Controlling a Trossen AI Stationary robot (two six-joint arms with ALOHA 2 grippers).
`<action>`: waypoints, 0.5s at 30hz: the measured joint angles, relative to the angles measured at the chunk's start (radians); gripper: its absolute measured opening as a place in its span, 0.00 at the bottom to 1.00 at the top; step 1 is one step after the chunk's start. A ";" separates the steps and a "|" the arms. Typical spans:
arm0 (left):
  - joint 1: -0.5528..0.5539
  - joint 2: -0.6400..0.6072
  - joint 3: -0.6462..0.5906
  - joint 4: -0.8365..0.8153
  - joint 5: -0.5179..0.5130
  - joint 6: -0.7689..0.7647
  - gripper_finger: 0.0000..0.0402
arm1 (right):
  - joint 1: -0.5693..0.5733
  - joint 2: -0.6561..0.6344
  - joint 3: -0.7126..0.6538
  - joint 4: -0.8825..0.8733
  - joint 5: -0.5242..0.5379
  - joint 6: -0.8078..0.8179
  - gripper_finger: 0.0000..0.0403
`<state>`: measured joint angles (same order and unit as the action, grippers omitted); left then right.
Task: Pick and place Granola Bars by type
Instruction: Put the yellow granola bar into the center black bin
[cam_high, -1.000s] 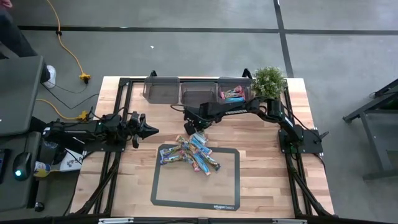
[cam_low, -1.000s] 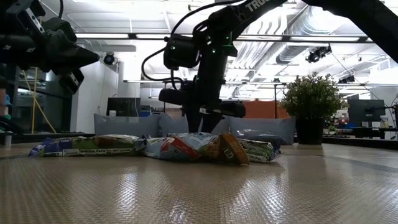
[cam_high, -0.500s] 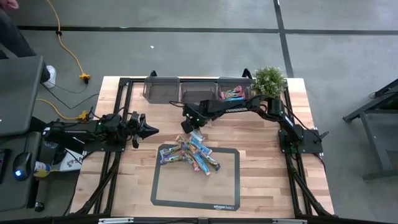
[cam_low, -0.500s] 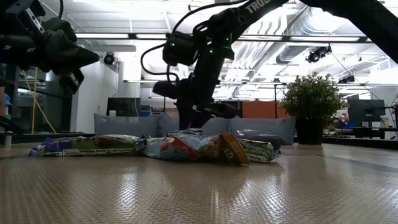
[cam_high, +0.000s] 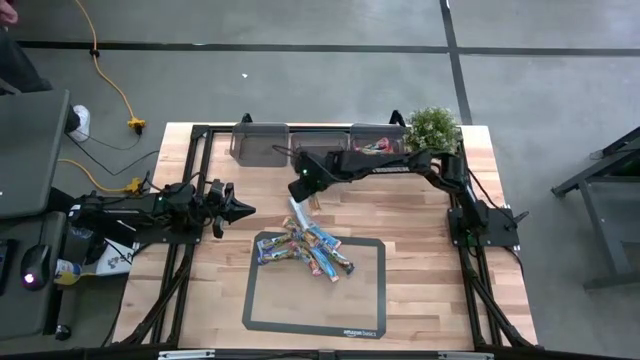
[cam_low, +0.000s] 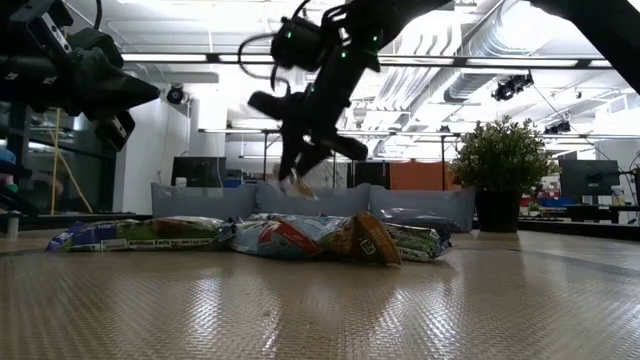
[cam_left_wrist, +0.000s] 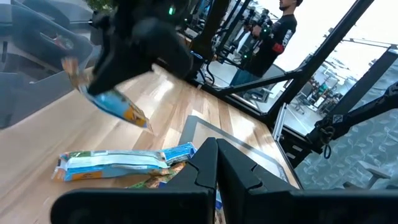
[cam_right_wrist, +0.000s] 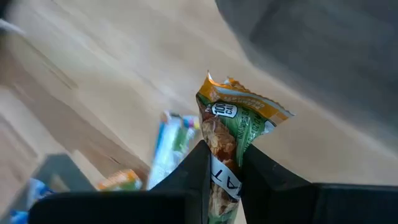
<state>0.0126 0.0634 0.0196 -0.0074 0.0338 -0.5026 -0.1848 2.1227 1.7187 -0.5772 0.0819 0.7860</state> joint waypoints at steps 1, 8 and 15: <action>0.000 0.000 0.000 0.000 0.000 0.000 0.00 | 0.000 -0.008 0.000 0.019 0.008 -0.006 0.12; 0.000 0.000 0.000 0.000 0.000 0.000 0.00 | -0.001 -0.067 0.001 0.149 0.047 -0.042 0.12; 0.000 0.000 0.000 0.000 0.000 0.000 0.00 | -0.001 -0.104 0.001 0.282 0.067 -0.093 0.12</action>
<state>0.0124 0.0635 0.0196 -0.0078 0.0338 -0.5030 -0.1859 2.0187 1.7195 -0.2954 0.1486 0.6925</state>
